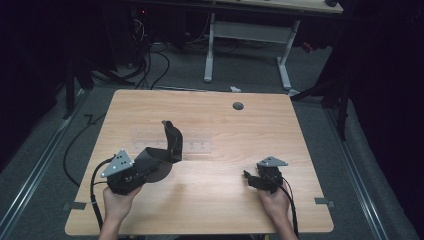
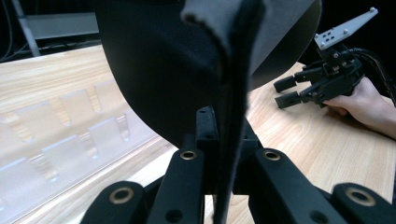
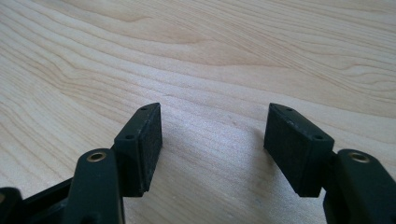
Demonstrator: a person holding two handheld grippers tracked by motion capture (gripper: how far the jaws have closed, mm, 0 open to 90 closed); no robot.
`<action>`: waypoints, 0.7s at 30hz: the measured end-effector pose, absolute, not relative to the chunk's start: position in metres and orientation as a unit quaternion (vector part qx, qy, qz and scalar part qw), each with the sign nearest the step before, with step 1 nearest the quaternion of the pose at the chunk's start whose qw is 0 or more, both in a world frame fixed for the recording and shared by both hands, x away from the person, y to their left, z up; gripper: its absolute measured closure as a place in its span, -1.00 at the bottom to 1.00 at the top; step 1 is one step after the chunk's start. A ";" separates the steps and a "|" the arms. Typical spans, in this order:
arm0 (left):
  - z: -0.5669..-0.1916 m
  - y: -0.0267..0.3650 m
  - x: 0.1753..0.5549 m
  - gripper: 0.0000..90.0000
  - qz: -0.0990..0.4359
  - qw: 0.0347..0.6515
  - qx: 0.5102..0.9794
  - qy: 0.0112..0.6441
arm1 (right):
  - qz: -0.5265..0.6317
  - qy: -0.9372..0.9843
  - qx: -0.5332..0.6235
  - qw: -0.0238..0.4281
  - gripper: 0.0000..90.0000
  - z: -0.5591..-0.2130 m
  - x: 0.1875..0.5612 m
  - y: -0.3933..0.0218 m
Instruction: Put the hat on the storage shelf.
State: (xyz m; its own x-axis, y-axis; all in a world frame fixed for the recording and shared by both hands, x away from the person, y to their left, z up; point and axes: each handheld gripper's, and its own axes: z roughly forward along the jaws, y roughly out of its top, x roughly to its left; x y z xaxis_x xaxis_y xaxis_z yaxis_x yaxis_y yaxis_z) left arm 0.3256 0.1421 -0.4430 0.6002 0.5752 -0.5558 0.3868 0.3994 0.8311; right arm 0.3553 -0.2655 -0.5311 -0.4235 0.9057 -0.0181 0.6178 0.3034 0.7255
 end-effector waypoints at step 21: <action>-0.437 0.163 0.328 0.91 0.097 0.716 0.517 0.459 | 0.329 0.776 0.491 0.219 -0.17 -0.531 0.355 -0.265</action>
State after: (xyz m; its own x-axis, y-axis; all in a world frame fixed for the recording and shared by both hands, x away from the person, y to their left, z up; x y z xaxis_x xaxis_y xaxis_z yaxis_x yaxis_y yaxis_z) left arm 0.3275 0.1627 -0.4366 0.5598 0.6132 -0.5573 0.3363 0.4466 0.8291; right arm 0.3553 -0.2654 -0.5311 -0.4212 0.9068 -0.0178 0.6186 0.3016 0.7255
